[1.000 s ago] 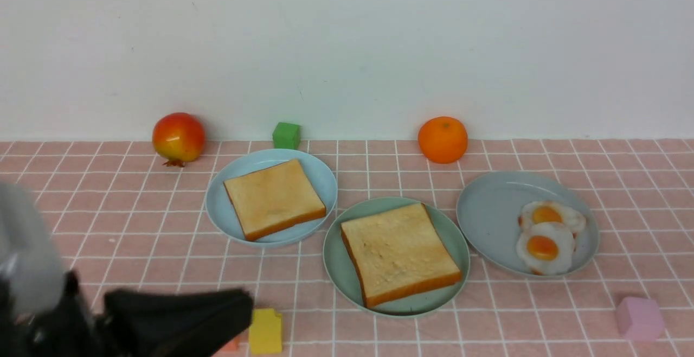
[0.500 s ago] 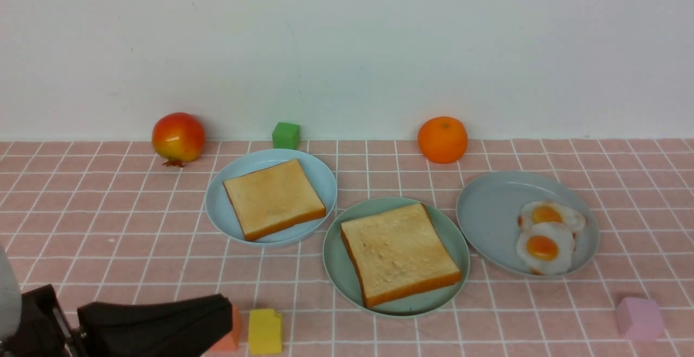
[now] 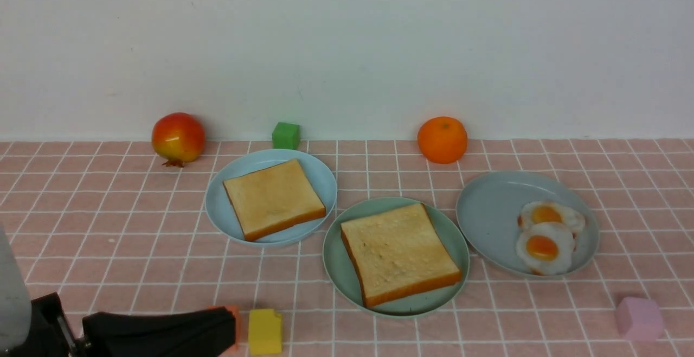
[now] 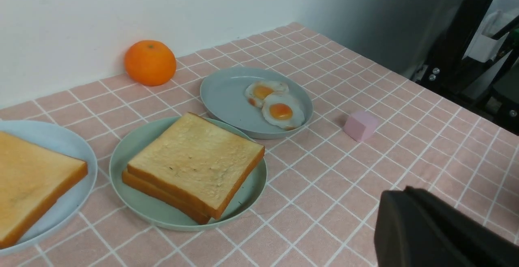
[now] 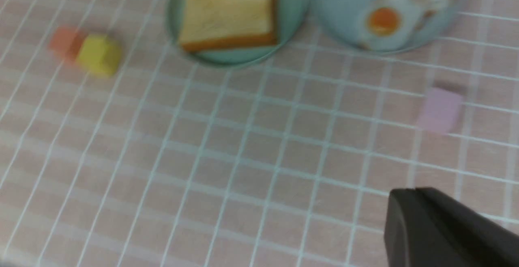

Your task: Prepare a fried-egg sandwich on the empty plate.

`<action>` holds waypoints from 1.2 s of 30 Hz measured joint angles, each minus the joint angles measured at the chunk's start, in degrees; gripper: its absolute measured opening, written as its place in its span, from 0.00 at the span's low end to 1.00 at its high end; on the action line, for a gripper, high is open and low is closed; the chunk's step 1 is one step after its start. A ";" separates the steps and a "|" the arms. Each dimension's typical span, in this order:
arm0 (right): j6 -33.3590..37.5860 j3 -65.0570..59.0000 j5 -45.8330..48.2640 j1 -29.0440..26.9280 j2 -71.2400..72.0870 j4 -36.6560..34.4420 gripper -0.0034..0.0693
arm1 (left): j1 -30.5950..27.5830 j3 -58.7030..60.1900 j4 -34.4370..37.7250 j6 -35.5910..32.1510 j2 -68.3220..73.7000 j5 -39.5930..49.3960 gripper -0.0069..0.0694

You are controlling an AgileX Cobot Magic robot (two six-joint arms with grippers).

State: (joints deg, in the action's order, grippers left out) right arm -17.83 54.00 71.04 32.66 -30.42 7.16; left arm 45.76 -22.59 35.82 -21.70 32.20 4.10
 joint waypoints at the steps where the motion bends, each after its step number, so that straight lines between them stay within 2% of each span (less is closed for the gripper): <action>1: 0.05 -0.27 -0.23 -0.62 0.35 0.03 0.11 | 0.00 0.00 0.00 0.00 0.00 0.00 0.11; 4: 4.00 -6.64 -9.64 -11.38 5.11 -0.97 0.11 | 0.00 0.00 0.00 0.00 0.00 0.00 0.11; 5: 4.39 -7.26 -11.50 -11.94 5.48 -1.18 0.11 | 0.00 0.00 0.00 0.00 0.00 0.00 0.11; 9: 10.74 -27.35 -36.18 -23.04 15.44 -4.92 0.11 | 0.00 0.00 0.00 0.00 0.00 0.04 0.11; 13: 10.81 -43.14 -50.36 -27.71 22.25 -7.16 0.11 | 0.00 0.00 0.00 0.00 0.00 0.06 0.11; 15: 10.81 -49.80 -54.09 -28.28 25.41 -7.16 0.11 | 0.00 0.00 0.00 0.00 0.00 0.11 0.11; 18: 10.86 -55.04 -54.51 -28.38 29.77 -7.16 0.11 | 0.00 0.00 0.00 0.00 0.00 0.11 0.11; 23: 10.92 -55.52 -49.28 -28.60 31.11 -7.16 0.12 | 0.00 0.00 0.00 0.00 0.00 0.35 0.11; 30: 11.15 -55.43 -48.74 -28.80 31.17 -7.16 0.12 | 0.00 0.00 0.00 0.00 0.00 0.59 0.11; 36: 15.27 -55.36 -48.55 -28.86 31.17 -7.89 0.04 | 0.00 0.00 0.00 0.00 0.00 0.59 0.11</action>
State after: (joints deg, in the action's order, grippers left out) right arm -2.56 -1.36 22.49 3.80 0.76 -0.73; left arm 45.76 -22.59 35.82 -21.70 32.20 4.69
